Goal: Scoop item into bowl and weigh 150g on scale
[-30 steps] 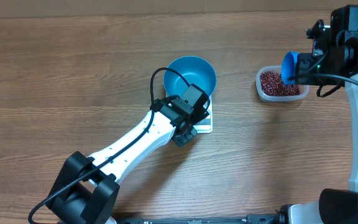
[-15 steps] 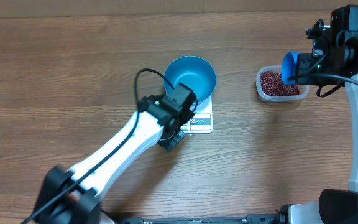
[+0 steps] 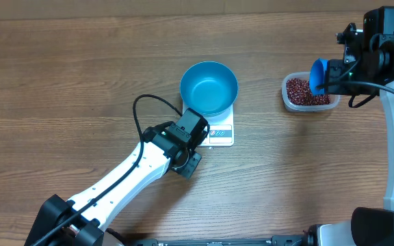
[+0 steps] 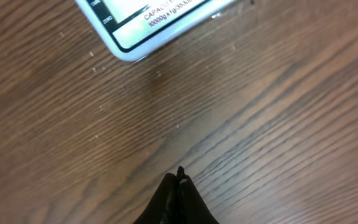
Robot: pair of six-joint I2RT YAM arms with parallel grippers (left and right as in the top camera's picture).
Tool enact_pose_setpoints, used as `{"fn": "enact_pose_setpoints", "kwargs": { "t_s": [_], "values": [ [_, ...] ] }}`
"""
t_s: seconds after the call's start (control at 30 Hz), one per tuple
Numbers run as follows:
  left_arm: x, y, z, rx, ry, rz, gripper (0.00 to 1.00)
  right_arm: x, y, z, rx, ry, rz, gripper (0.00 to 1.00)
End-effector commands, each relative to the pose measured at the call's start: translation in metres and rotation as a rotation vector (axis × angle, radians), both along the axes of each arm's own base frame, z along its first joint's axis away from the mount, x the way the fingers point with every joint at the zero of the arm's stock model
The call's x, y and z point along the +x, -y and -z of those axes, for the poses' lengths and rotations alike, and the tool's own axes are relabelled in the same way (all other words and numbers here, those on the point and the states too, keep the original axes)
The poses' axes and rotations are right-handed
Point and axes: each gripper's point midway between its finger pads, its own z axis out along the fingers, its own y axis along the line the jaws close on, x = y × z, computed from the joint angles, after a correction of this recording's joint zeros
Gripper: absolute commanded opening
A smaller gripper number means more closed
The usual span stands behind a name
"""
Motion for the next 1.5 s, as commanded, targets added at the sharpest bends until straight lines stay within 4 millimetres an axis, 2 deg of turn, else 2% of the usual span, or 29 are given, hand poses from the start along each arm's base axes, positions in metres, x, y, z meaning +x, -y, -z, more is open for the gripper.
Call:
{"fn": "enact_pose_setpoints", "kwargs": {
  "t_s": [0.0, 0.13, 0.33, 0.37, 0.43, 0.47, 0.57, 0.63, 0.67, 0.7, 0.73, 0.9, 1.27, 1.47],
  "values": [
    [0.001, 0.003, -0.002, -0.035, -0.007, -0.135, 0.04, -0.001, 0.0, -0.008, -0.001, 0.033, 0.001, 0.04],
    [-0.001, 0.003, -0.002, -0.038, -0.016, -0.146, 0.04, 0.003, 0.001, -0.008, -0.002, 0.044, 0.001, 0.04],
    [-0.014, 0.009, 0.005, -0.039, -0.044, -0.099, 0.05, 0.002, 0.001, -0.003, -0.001, 0.034, 0.001, 0.04],
    [-0.014, 0.009, 0.005, -0.039, -0.043, -0.099, 0.1, 0.003, 0.001, -0.001, -0.001, 0.029, 0.001, 0.04],
    [-0.014, 0.009, 0.005, -0.036, -0.042, -0.081, 0.27, 0.003, 0.001, 0.003, 0.0, 0.02, 0.001, 0.04],
    [-0.015, 0.009, 0.005, -0.035, -0.042, -0.074, 0.28, 0.003, 0.001, 0.004, 0.0, 0.015, 0.001, 0.04],
    [-0.014, 0.009, 0.005, -0.034, -0.04, -0.063, 0.52, 0.008, 0.001, 0.006, 0.0, 0.018, 0.001, 0.04],
    [-0.014, 0.009, 0.005, -0.034, -0.04, -0.063, 0.6, 0.01, 0.001, 0.006, -0.001, 0.025, 0.001, 0.04],
    [-0.014, 0.009, 0.005, -0.034, -0.039, -0.063, 0.69, 0.01, 0.001, 0.006, -0.001, 0.028, 0.001, 0.04],
    [-0.014, 0.009, 0.005, -0.033, -0.039, -0.063, 0.89, 0.011, 0.001, 0.006, -0.001, 0.031, 0.0, 0.04],
    [-0.014, 0.009, 0.005, -0.031, -0.037, -0.064, 0.99, 0.012, 0.001, 0.007, 0.0, 0.029, 0.001, 0.04],
    [-0.006, 0.007, 0.004, -0.017, 0.0, -0.056, 1.0, 0.015, -0.005, 0.01, 0.033, 0.024, -0.013, 0.04],
    [0.001, 0.011, 0.001, -0.033, 0.029, -0.058, 1.0, 0.018, -0.004, 0.012, 0.033, 0.027, -0.013, 0.04],
    [0.023, 0.016, -0.005, -0.041, 0.135, -0.045, 1.0, 0.021, -0.004, 0.011, 0.033, 0.037, -0.014, 0.04]
  ]
}}
